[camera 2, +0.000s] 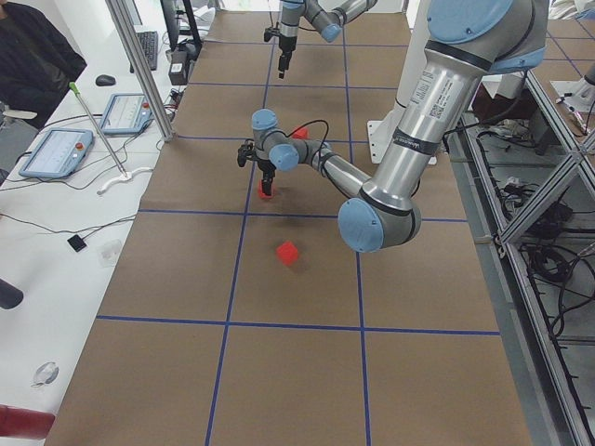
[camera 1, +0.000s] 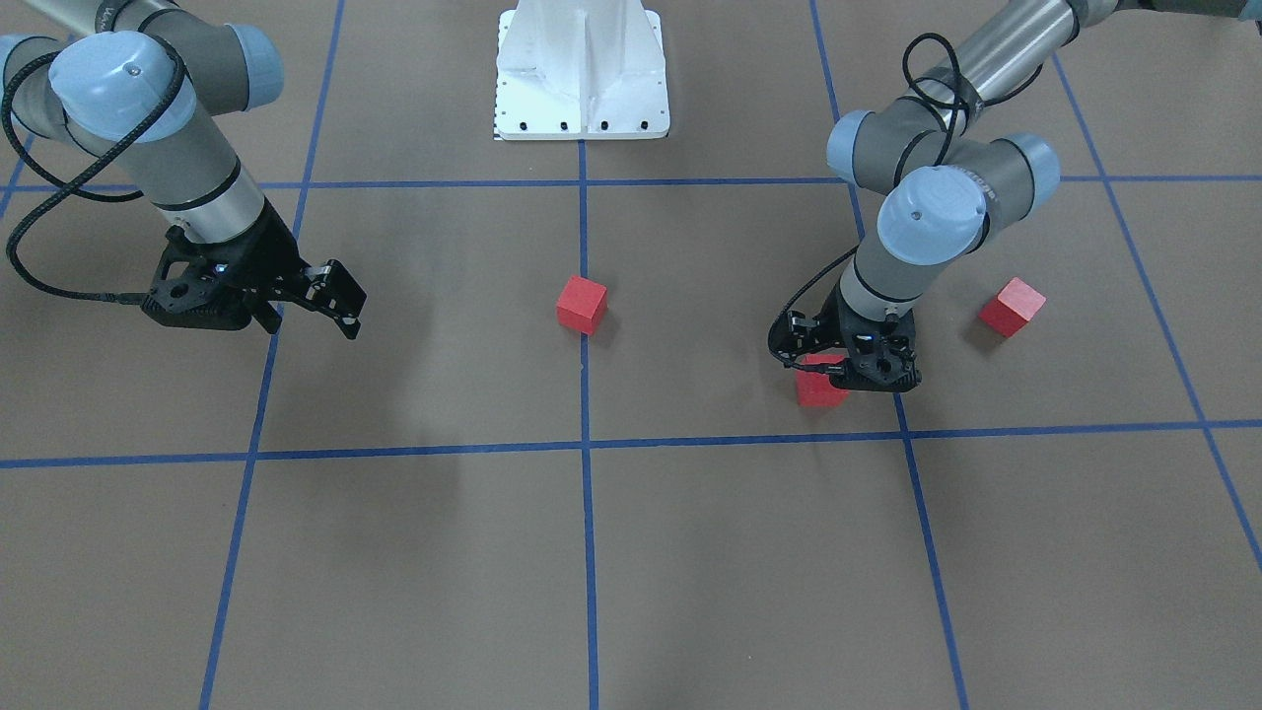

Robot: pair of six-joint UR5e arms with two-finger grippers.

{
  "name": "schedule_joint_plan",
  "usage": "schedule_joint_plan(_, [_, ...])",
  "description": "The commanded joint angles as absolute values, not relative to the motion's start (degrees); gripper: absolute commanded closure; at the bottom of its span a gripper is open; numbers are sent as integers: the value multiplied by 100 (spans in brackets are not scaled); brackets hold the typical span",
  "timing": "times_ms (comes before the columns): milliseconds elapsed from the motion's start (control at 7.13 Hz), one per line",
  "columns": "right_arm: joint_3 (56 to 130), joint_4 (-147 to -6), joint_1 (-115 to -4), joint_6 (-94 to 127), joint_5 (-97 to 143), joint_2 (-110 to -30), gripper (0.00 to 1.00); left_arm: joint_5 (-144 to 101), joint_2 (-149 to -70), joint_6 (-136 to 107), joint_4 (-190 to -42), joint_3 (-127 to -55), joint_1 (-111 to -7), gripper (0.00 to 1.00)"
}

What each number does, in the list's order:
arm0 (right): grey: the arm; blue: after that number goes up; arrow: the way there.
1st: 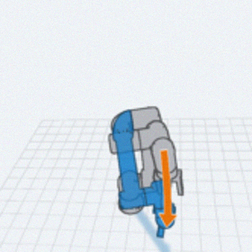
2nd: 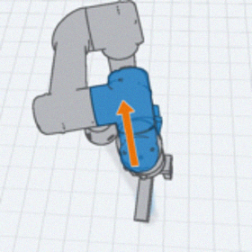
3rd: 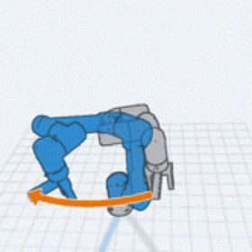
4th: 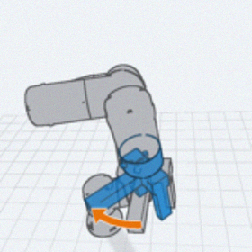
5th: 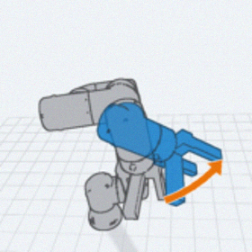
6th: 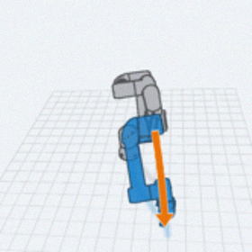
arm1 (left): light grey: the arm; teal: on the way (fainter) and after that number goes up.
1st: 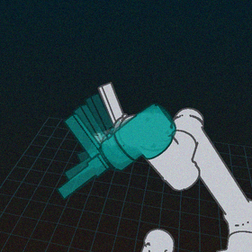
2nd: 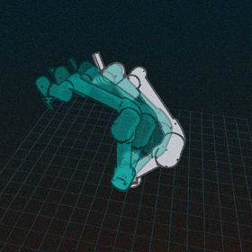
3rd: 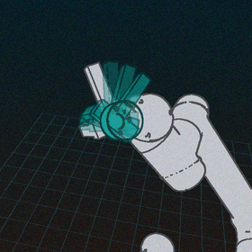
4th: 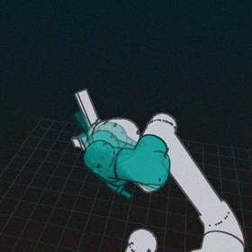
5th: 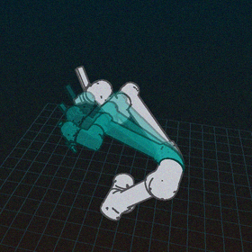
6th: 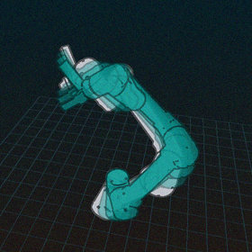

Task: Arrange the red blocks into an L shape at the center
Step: 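Grasp the red cube farther from the robot with the left gripper, then carry the red cube with the left gripper to the center cube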

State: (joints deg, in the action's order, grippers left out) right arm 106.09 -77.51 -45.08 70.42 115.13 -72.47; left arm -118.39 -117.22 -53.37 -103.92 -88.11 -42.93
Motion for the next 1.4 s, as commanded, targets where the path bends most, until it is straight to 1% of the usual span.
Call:
schedule_joint_plan(0, [10573,-7734,-4509,7040,11514,-7251,0,-11821,-11969,-5344,-10397,-8553,-4271,36])
schedule_joint_plan(140, [10573,-7734,-4500,7040,11514,-7251,0,-11821,-12058,-5344,-10397,-8404,-4271,56])
schedule_joint_plan(280, [10573,-7734,-4500,7031,11505,-7251,0,-11821,-12076,-5352,-10397,-8402,-4271,100])
schedule_joint_plan(561, [10573,-7734,-4509,7023,11505,-7251,0,-11821,-12574,-5605,-10153,-8315,-4280,100])
schedule_joint_plan(841, [10565,-7743,-4849,6595,11723,-7260,0,-11813,-13513,-6194,-9845,-7834,-4193,100])
schedule_joint_plan(1122, [10547,-7743,-5446,5832,12293,-7540,0,-11315,-14427,-6337,-9371,-7306,-3738,100])
schedule_joint_plan(1262, [10556,-7743,-5702,5444,12452,-7706,0,-11216,-14675,-6328,-9395,-7078,-3622,100])
